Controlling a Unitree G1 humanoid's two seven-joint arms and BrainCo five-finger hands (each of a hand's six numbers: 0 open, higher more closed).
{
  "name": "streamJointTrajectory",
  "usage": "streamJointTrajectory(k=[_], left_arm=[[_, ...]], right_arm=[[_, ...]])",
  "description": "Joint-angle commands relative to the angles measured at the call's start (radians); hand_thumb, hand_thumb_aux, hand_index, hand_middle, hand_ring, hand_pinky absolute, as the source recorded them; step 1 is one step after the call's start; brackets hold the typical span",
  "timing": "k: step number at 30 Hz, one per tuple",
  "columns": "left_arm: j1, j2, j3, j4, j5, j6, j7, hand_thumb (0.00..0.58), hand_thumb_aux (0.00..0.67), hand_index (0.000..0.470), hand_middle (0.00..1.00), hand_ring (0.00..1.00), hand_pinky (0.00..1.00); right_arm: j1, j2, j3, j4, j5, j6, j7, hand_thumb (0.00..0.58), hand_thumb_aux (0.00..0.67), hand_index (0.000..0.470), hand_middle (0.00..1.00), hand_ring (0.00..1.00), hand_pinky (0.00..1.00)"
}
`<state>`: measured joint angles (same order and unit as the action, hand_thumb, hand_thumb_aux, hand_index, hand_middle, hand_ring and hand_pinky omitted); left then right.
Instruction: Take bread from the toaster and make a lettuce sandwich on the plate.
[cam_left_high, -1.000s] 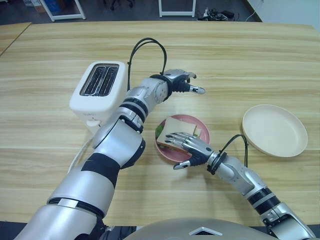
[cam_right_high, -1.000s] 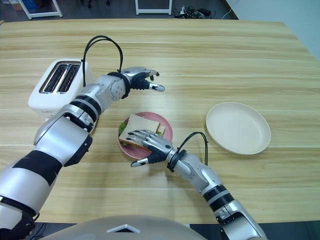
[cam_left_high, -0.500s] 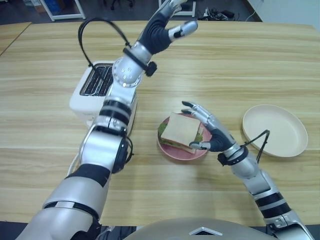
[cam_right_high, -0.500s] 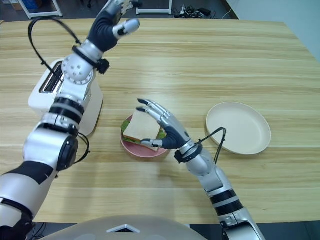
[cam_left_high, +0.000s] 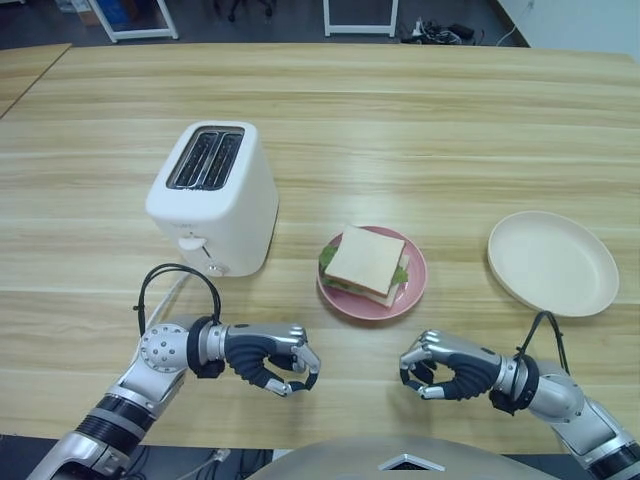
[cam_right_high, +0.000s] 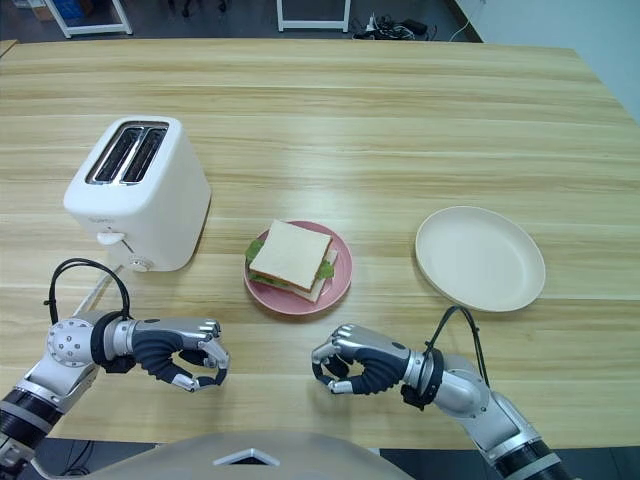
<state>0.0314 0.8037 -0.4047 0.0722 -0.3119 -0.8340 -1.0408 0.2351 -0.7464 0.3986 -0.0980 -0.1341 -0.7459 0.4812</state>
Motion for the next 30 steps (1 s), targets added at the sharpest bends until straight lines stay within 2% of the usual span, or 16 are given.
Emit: streamJointTrajectory(k=[1, 7, 11, 18, 21, 24, 26, 27, 28, 29, 30], left_arm=[[-0.017, -0.092, -0.018, 0.149, 0.204, 0.053, 0.068, 0.580, 0.670, 0.470, 1.00, 1.00, 1.00], [-0.162, -0.246, 0.030, 0.430, 0.453, 0.072, 0.335, 0.580, 0.670, 0.470, 1.00, 1.00, 1.00], [-0.274, -0.311, 0.044, 0.627, 0.518, 0.058, 0.461, 0.580, 0.670, 0.470, 1.00, 1.00, 1.00], [-0.508, -0.436, 0.098, 0.987, 0.586, 0.057, 0.779, 0.580, 0.670, 0.470, 1.00, 1.00, 1.00], [-0.577, -0.493, 0.157, 1.085, 0.537, 0.024, 0.833, 0.580, 0.670, 0.470, 0.99, 0.99, 0.99], [-0.618, -0.530, 0.210, 1.148, 0.500, 0.001, 0.840, 0.580, 0.670, 0.470, 0.85, 0.85, 0.85], [-0.622, -0.542, 0.236, 1.163, 0.483, -0.028, 0.826, 0.580, 0.670, 0.470, 0.84, 0.84, 0.84], [-0.608, -0.553, 0.257, 1.150, 0.442, -0.076, 0.771, 0.574, 0.602, 0.422, 0.79, 0.79, 0.79], [-0.586, -0.567, 0.282, 1.125, 0.375, -0.121, 0.679, 0.456, 0.360, 0.253, 0.73, 0.73, 0.73], [-0.561, -0.589, 0.320, 1.074, 0.263, -0.146, 0.561, 0.000, 0.000, 0.000, 0.60, 0.60, 0.60], [-0.526, -0.612, 0.351, 0.972, 0.117, -0.133, 0.433, 0.000, 0.000, 0.000, 0.53, 0.53, 0.53]], right_arm=[[-0.049, 0.069, 0.025, 0.095, -0.122, 0.067, 0.000, 0.580, 0.670, 0.470, 1.00, 1.00, 1.00], [-0.200, 0.218, 0.001, 0.262, -0.316, 0.148, -0.177, 0.580, 0.670, 0.470, 1.00, 1.00, 1.00], [-0.321, 0.294, 0.008, 0.416, -0.440, 0.182, -0.339, 0.580, 0.670, 0.470, 1.00, 1.00, 1.00], [-0.603, 0.413, 0.035, 0.829, -0.578, 0.228, -0.671, 0.580, 0.670, 0.470, 1.00, 1.00, 1.00], [-0.715, 0.471, 0.029, 1.004, -0.566, 0.224, -0.775, 0.580, 0.670, 0.470, 1.00, 1.00, 1.00], [-0.785, 0.516, 0.001, 1.114, -0.528, 0.196, -0.859, 0.580, 0.670, 0.470, 1.00, 1.00, 1.00], [-0.803, 0.522, -0.022, 1.138, -0.501, 0.167, -0.905, 0.580, 0.670, 0.470, 1.00, 1.00, 1.00], [-0.797, 0.514, -0.031, 1.122, -0.490, 0.145, -0.918, 0.580, 0.670, 0.470, 0.93, 0.93, 0.93], [-0.780, 0.506, -0.049, 1.090, -0.462, 0.112, -0.912, 0.580, 0.670, 0.470, 0.83, 0.83, 0.83], [-0.753, 0.496, -0.071, 1.038, -0.421, 0.068, -0.894, 0.432, 0.331, 0.232, 0.14, 0.14, 0.14], [-0.708, 0.483, -0.098, 0.947, -0.360, 0.024, -0.860, 0.128, 0.079, 0.055, 0.00, 0.00, 0.00]])
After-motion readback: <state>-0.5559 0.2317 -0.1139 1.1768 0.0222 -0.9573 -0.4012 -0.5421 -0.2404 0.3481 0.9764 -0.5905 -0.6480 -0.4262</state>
